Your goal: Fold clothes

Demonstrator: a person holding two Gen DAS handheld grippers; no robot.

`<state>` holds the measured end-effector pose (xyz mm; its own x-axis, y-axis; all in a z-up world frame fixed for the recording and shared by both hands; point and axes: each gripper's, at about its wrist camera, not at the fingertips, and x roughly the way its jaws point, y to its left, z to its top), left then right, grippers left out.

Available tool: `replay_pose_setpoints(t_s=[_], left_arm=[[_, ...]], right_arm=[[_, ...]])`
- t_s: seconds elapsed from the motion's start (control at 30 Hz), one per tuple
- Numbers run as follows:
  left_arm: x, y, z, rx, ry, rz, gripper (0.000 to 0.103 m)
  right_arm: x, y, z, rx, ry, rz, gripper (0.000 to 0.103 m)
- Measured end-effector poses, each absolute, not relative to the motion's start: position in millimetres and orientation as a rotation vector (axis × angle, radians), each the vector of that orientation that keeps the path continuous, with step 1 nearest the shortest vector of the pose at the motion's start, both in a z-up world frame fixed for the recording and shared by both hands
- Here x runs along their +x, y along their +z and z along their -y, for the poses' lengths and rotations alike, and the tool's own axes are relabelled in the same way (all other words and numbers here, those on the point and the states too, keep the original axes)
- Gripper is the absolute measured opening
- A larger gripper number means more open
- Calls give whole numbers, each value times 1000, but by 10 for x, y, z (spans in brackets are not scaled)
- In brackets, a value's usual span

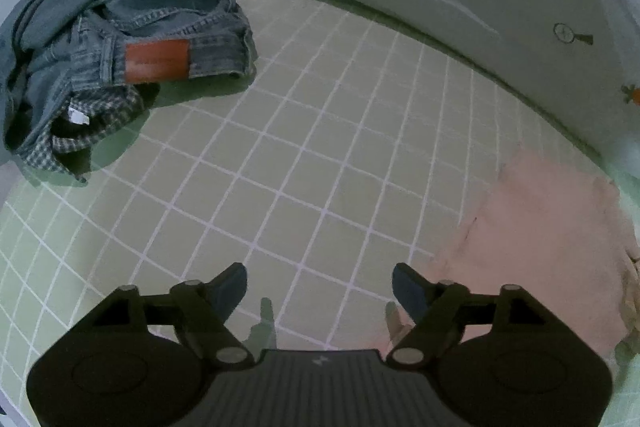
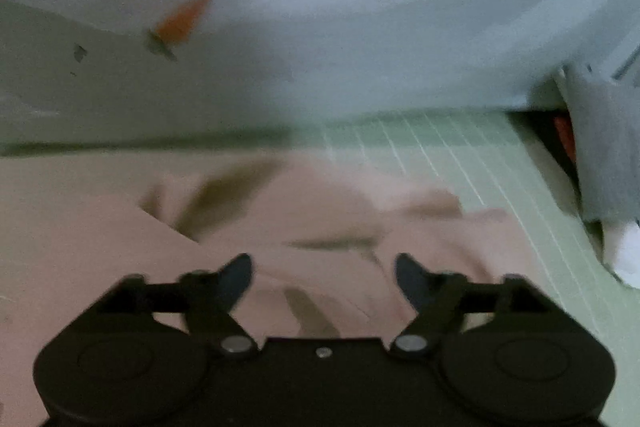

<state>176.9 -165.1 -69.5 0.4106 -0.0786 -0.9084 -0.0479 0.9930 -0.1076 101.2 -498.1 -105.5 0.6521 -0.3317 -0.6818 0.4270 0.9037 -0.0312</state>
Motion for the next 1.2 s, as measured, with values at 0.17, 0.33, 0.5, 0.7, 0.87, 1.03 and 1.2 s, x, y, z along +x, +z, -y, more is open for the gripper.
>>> replay_pose_setpoints(t_s=[0.17,0.33,0.5,0.7,0.87,1.03,1.2], left_arm=[[1895,-752,1725,-88,-34,-1165,83],[2020,-792,1786,-84,-56,-1175,83],[2071,-846,1819,-94,-65,-1187,84],[1991,-761,1802,-96,-65,-1172,84],[1709,-520,1707,-103,-61,-1106,84],[1310,-406,1601,-121,-56,-1085,84],[912,-458,1523,-123,-60,-1115,84]], right_arm=[[1255,-1055,4801,153,-325,-738,81],[1521,-1133,4616,119,-224,-767,65],[1748,-1216,4521,107,-156,-799,55],[1734,-1194,4492,98,-113,-817,1],[1120,-759,4454,164,-140,-668,0],[126,-554,4397,177,-180,-587,0],[-726,-866,4542,198,-283,-705,0]])
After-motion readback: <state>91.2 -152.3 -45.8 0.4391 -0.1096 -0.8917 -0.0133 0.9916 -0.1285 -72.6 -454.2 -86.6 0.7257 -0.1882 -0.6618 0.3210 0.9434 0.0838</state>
